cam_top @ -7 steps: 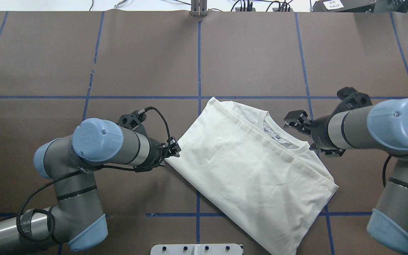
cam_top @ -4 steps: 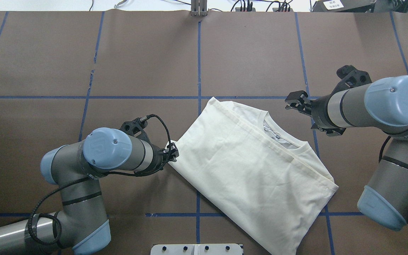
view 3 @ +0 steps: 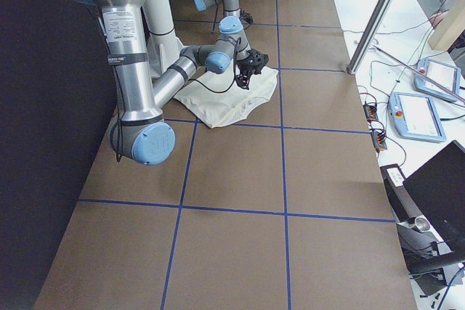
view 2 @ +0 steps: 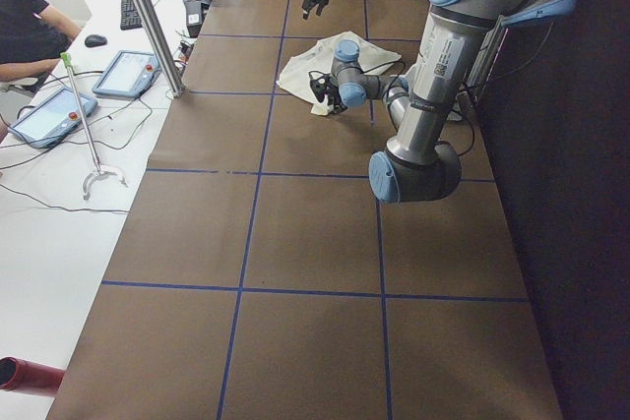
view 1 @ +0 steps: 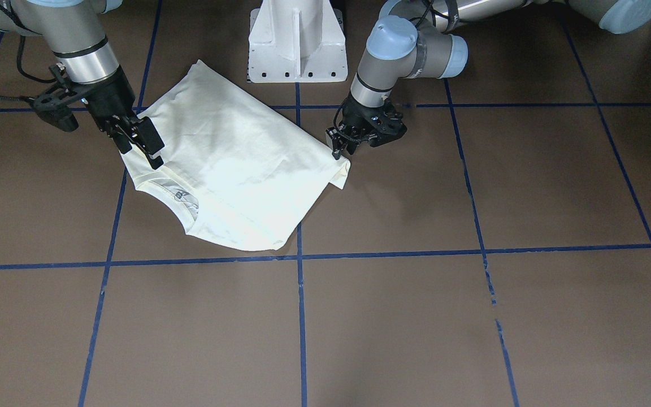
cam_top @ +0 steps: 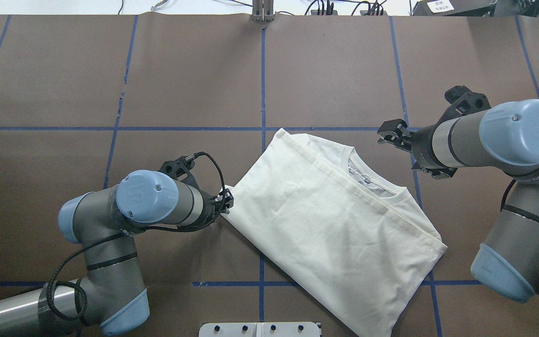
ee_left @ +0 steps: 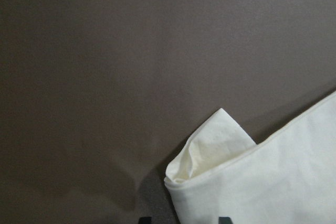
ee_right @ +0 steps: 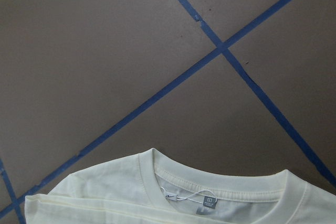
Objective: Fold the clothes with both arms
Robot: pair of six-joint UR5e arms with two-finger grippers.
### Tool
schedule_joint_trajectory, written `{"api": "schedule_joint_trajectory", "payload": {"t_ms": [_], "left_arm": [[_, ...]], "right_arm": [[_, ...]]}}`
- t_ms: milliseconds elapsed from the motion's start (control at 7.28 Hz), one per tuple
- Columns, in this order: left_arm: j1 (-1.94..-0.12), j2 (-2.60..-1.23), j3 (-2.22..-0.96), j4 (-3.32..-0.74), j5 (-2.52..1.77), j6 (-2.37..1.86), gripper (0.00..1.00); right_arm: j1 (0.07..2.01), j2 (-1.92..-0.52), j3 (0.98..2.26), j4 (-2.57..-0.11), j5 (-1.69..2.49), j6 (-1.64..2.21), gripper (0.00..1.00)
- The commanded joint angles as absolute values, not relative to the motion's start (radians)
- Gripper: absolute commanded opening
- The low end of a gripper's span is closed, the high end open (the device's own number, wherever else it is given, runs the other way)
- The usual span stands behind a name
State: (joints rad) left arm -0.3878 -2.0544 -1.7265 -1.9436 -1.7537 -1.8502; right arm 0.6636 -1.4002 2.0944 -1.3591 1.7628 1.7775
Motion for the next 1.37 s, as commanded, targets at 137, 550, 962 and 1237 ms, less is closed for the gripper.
{"api": "schedule_joint_trajectory", "payload": {"t_ms": [137, 550, 962, 1237], "left_arm": [[-0.39, -2.059, -1.718, -1.944, -1.712, -1.85, 0.34], [-0.403, -2.059, -1.712, -1.942, -1.688, -1.85, 0.19], [-0.408, -2.056, -1.713, -1.941, -1.675, -1.845, 0.0], [-0.486, -2.06, -1.715, -1.902, -1.678, -1.736, 0.0]], "right_arm": [[0.663, -1.401, 2.094, -1.359, 1.761, 1.778, 1.0], [0.663, -1.399, 2.094, -1.359, 1.761, 1.778, 1.0], [0.661, -1.399, 2.083, -1.359, 1.759, 1.778, 1.0], [0.657, -1.376, 2.066, -1.358, 1.763, 1.778, 1.0]]}}
